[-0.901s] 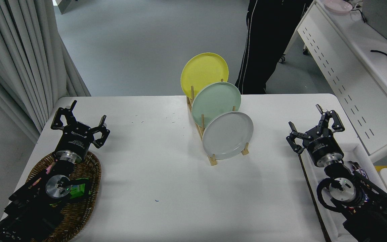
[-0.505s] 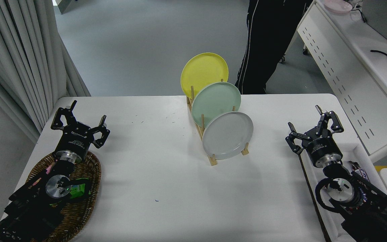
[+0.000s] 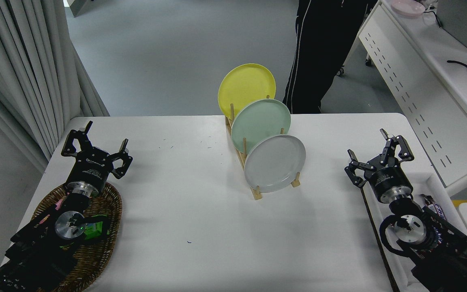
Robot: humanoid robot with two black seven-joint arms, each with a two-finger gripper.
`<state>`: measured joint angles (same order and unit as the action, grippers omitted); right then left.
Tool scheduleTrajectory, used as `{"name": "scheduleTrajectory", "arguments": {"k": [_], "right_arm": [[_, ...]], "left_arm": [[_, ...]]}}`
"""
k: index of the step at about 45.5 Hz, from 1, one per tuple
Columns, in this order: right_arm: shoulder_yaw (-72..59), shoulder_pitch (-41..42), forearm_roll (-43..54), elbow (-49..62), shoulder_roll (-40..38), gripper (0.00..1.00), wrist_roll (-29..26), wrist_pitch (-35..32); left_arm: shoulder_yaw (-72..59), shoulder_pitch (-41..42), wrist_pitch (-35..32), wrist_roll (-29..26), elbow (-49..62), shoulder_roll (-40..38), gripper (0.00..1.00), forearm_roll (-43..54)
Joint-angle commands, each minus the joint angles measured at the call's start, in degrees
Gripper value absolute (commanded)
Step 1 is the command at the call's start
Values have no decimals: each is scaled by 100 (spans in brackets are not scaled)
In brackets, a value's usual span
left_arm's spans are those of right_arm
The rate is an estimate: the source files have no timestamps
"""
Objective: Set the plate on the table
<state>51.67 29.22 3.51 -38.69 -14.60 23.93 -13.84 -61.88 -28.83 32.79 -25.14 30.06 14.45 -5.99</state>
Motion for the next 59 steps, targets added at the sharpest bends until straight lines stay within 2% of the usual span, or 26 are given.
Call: {"name": "scheduleTrajectory", "arguments": {"k": [1, 8, 16, 27, 37, 50, 59], "right_arm": [[-16, 58, 0, 1, -8, 100, -12, 154], [-113, 66, 0, -16, -43, 100, -12, 171], [-1061, 373, -44, -157, -333, 100, -12, 303], [-3073, 1155, -737, -306, -957, 100, -12, 294], [-5245, 2158, -852, -1500, -2099, 100, -12, 277], [-5562, 2755, -852, -2187, -2258, 100, -90, 250], [-5641, 3169, -1361, -2398, -2205, 100, -924, 286]], "left_arm": [[0, 0, -1, 0, 0, -3, 100, 1], [0, 0, -1, 0, 0, -3, 100, 1], [0, 0, -1, 0, 0, 5, 100, 1], [0, 0, -1, 0, 0, 5, 100, 1], [0, 0, -1, 0, 0, 5, 100, 1], [0, 0, -1, 0, 0, -3, 100, 1], [0, 0, -1, 0, 0, 5, 100, -7]]}}
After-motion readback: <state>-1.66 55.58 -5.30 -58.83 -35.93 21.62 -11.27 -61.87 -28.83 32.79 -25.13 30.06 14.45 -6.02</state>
